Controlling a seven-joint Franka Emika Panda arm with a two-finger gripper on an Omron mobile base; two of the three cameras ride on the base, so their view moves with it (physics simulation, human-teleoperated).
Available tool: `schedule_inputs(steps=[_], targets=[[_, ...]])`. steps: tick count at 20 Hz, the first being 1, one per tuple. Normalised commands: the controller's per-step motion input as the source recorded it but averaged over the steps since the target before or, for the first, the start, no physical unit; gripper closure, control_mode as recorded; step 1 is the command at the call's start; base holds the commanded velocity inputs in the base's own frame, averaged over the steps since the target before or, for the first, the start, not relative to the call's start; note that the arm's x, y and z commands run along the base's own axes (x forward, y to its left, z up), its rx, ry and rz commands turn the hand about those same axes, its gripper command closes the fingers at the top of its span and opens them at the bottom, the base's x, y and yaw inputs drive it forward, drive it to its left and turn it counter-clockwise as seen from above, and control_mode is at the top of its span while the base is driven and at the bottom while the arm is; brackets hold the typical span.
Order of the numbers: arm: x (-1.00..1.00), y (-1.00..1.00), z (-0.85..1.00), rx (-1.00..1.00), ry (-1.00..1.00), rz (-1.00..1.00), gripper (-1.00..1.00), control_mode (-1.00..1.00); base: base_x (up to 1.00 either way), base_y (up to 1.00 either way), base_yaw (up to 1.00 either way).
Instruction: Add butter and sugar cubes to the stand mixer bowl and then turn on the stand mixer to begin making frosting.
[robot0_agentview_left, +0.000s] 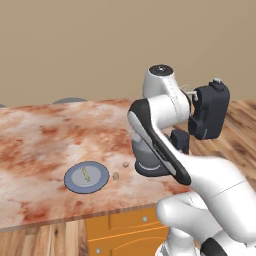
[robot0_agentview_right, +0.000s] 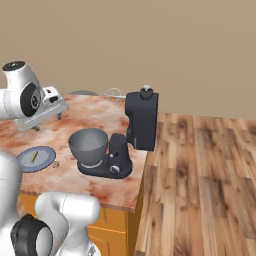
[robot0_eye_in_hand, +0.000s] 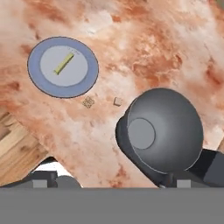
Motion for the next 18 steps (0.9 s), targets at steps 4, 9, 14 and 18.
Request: schedule_inputs(steps=[4,9,14,18], targets=[[0.0,0.49,-0.11,-0.21,0.01,0.37,-1.0,-1.0,0.0,0.0,0.0],[0.0,0.4,-0.19,-0.21,0.01,0.39,-1.0,-1.0,0.0,0.0,0.0],[0.07,0.03,-0.29,-0.11,0.02,0.45,-1.0,-1.0,0.0,0.0,0.0],[0.21,0.0,-0.34,-0.12,0.05,0.36,-1.0,-1.0,0.0,0.0,0.0]])
